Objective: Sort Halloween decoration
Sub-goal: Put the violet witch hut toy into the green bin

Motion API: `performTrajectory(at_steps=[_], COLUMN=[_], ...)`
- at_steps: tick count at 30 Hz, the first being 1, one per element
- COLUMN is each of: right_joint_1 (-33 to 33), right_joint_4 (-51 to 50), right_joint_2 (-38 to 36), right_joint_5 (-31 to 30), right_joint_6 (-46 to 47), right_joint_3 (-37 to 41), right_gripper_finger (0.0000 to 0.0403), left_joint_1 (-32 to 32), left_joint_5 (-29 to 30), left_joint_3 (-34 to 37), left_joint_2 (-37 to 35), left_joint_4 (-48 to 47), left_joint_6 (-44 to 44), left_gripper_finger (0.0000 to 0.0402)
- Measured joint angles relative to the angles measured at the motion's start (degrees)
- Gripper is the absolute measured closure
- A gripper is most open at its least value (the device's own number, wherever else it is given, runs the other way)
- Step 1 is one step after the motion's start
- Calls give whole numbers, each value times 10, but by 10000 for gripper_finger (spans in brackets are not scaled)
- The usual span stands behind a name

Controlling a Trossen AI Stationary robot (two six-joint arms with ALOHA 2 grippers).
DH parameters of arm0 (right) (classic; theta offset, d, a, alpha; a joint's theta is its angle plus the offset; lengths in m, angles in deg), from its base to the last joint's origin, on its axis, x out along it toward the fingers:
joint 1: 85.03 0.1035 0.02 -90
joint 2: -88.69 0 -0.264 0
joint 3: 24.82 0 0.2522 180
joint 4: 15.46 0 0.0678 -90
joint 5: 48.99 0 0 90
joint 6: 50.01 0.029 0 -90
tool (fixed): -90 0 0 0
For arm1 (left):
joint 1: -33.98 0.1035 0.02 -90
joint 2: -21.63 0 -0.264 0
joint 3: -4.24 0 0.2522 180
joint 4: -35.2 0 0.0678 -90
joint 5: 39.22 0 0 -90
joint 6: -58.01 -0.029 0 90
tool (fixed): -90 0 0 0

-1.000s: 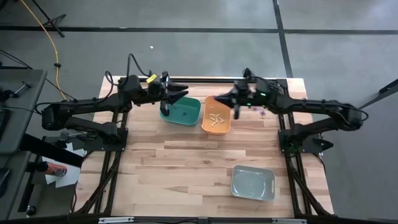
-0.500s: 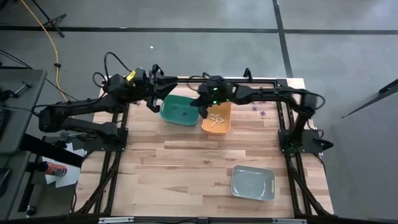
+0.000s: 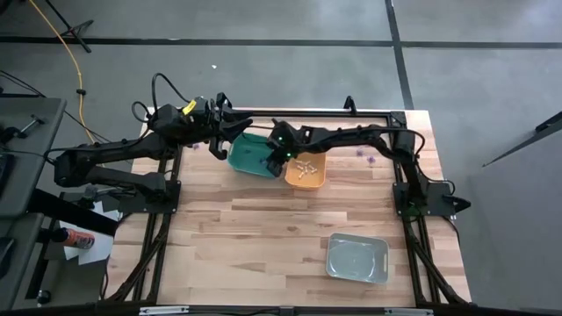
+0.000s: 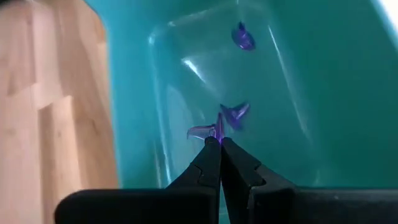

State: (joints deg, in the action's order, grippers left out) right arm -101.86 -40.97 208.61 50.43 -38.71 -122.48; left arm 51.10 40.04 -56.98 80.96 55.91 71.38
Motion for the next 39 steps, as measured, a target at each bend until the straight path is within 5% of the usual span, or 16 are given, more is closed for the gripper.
performTrajectory(at_steps=[19,30,39], right_joint_1=[5,5,-7], right_joint_4=[2,-13,-202], right_joint_2=[0,-1,-1], right_joint_5=[-20,-24,-22], right_joint_6=[-39,-68,-163], right_joint_3=[-1,-36,-158], right_gripper_finger=[397,268,219], left_joint_1=[0,0,0], left_joint_5=[0,0,0], left_joint_3=[0,0,0], left_joint_2=[0,0,0], left_joint_4=[-1,-1,-2], left_joint_6=[0,-1,-1], left_gripper_finger=[305,305,305])
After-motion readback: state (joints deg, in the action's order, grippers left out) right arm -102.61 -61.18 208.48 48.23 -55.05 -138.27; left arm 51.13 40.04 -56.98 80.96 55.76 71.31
